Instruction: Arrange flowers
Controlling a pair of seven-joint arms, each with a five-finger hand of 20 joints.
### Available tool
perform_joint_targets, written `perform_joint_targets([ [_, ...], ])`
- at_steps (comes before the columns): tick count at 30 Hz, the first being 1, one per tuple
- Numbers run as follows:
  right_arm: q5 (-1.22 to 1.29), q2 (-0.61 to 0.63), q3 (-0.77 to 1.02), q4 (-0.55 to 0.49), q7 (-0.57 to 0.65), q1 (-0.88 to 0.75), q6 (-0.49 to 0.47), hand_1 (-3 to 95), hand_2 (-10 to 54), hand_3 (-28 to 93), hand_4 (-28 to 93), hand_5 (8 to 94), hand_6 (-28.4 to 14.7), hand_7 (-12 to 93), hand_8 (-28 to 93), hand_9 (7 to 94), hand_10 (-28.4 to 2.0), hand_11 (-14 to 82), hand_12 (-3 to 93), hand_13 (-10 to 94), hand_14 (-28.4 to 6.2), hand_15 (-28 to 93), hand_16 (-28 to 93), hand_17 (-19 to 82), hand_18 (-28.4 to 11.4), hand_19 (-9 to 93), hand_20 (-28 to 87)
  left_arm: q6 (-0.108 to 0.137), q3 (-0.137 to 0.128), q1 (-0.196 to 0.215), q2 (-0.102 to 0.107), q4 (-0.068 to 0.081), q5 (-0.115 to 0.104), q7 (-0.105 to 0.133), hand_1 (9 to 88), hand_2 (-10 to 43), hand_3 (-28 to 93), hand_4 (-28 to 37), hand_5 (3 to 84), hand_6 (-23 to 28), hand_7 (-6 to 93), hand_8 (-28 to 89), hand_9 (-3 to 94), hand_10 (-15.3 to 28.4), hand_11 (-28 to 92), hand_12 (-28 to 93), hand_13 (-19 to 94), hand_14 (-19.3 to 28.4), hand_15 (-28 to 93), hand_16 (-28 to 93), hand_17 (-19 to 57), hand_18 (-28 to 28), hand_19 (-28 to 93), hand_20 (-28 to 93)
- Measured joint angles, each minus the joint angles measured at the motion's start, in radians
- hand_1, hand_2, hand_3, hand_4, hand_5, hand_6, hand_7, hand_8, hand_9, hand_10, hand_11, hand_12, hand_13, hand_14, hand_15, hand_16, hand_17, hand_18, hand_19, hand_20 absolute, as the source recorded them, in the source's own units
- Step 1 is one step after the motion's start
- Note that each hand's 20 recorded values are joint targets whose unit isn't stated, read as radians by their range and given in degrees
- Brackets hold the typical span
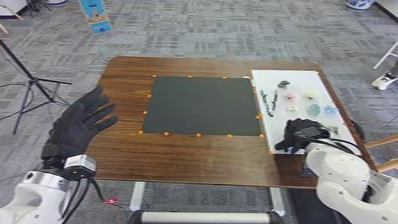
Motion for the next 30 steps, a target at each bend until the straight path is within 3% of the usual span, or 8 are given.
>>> perform_joint_targets([
  [1,-0.002,0.0,-0.01,0.0,-0.002,0.009,-0.003,42.8,-9.5,57,-28,71.8,1.2,57,-13,76.3,-11.2,56.5,37.6,68,-11.4,81,38,37,-21.8,93,55,0.0,0.0,0.0,0.001,0.0,0.0,-0.001,25.2,-9.5,67,-28.3,25.9,1.9,16.8,-9,23.2,10.1,17,16,21,12.7,22,3,-8.1,21.6,45,12],
  [4,-0.007,-0.004,-0.048,-0.004,-0.012,0.045,-0.011,42.4,-9.5,63,-28,75.4,2.3,52,12,80.1,-9.9,55.8,37.8,71,-10.1,80,39,41,-21.2,93,58,-0.001,0.001,-0.001,0.003,0.001,0.0,-0.005,25.2,-9.5,67,-28.3,26.0,1.9,16.7,-9,23.2,10.2,17,16,21,12.7,22,3,-8.2,21.6,45,12],
  [6,-0.011,-0.008,-0.072,-0.006,-0.019,0.066,-0.015,43.6,-9.5,69,-28,76.2,2.8,51,19,81.0,-9.6,55.0,37.8,72,-9.6,80,39,42,-21.0,93,59,-0.002,0.001,-0.001,0.004,0.001,-0.001,-0.007,25.1,-9.5,67,-28.3,26.0,1.9,16.6,-9,23.2,10.2,17,16,21,12.7,22,3,-8.2,21.6,45,12],
  [11,-0.018,-0.022,-0.092,-0.003,-0.038,0.075,-0.014,46.0,-9.5,75,-27,76.6,2.4,48,21,81.8,-9.1,52.9,39.3,73,-9.4,79,40,42,-20.8,93,59,-0.004,0.001,-0.001,0.004,0.001,-0.001,-0.009,25.2,-9.5,67,-28.3,26.0,1.9,16.7,-9,23.2,10.2,17,16,21,12.8,22,3,-8.3,21.6,45,12],
  [14,-0.014,-0.033,-0.085,0.001,-0.047,0.073,-0.013,46.2,-9.5,77,-25,76.4,1.7,47,23,82.4,-8.8,49.6,45.5,73,-9.4,79,40,42,-21.0,93,59,-0.004,0.001,-0.001,0.004,0.001,-0.001,-0.01,25.3,-9.5,67,-28.3,26.0,1.9,16.7,-9,23.3,10.1,17,16,21,12.8,22,3,-8.3,21.6,45,12],
  [18,-0.01,-0.04,-0.07,0.007,-0.071,0.061,-0.001,43.7,-9.5,80,-18,75.1,-0.1,50,26,81.6,-9.8,53.6,48.3,72,-9.8,81,41,42,-21.8,93,62,-0.004,0.001,-0.001,0.004,0.001,-0.001,-0.011,25.2,-9.5,67,-28.3,26.0,1.8,16.7,-9,23.3,10.2,17,16,21,12.8,22,3,-8.3,21.6,45,12],
  [30,-0.015,-0.035,-0.018,0.028,-0.125,-0.043,0.209,39.9,-9.5,84,-13,75.0,-1.0,54,28,82.7,-9.3,57.8,48.3,75,-9.7,84,42,45,-22.0,93,69,-0.001,-0.006,0.007,0.002,-0.001,-0.001,-0.007,25.4,-9.5,67,-28.3,26.0,1.8,16.7,-9,23.3,10.1,17,17,21,12.6,22,3,-8.4,21.6,45,12],
])
